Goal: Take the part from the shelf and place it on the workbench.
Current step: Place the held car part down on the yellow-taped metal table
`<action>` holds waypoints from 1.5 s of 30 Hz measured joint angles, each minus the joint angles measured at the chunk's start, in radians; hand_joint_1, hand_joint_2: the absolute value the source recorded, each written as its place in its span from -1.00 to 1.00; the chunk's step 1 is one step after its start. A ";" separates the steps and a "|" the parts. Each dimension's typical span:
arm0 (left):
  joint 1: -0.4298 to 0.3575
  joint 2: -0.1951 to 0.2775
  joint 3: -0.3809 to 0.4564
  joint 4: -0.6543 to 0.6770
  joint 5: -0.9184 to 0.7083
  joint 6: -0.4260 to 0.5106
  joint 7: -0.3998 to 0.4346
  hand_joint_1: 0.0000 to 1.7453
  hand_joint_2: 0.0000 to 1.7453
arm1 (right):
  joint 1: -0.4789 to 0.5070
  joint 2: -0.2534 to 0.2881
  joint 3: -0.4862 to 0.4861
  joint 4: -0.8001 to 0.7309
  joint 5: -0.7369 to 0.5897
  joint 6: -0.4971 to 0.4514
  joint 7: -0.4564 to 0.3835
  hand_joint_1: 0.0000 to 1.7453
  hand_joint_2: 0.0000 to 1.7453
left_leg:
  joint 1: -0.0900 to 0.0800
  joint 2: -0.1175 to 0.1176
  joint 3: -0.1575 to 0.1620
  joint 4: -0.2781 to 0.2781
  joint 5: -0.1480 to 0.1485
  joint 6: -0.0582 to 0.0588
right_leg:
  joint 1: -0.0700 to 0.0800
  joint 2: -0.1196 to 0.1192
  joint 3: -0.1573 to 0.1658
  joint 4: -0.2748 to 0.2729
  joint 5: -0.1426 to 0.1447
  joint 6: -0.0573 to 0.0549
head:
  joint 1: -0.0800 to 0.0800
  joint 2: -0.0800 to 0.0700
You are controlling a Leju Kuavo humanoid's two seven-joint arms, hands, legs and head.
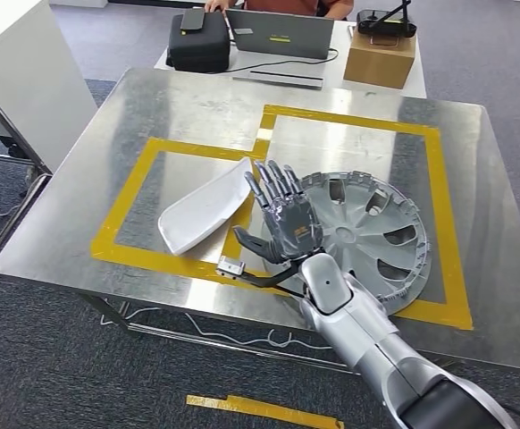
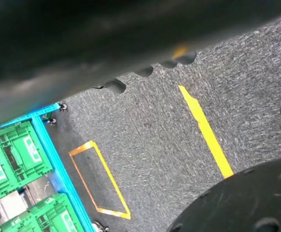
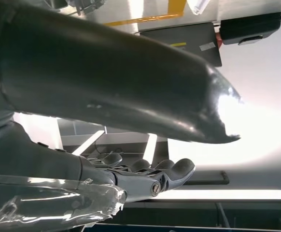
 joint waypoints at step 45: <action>0.012 0.006 0.000 0.000 0.010 0.001 -0.003 -1.00 -1.00 | 0.100 -0.043 -0.056 -0.035 0.014 0.000 -0.022 -1.00 -1.00 | -0.002 0.000 0.004 0.002 -0.004 0.004 | -0.002 0.000 0.005 -0.002 0.000 0.003 | 0.000 0.000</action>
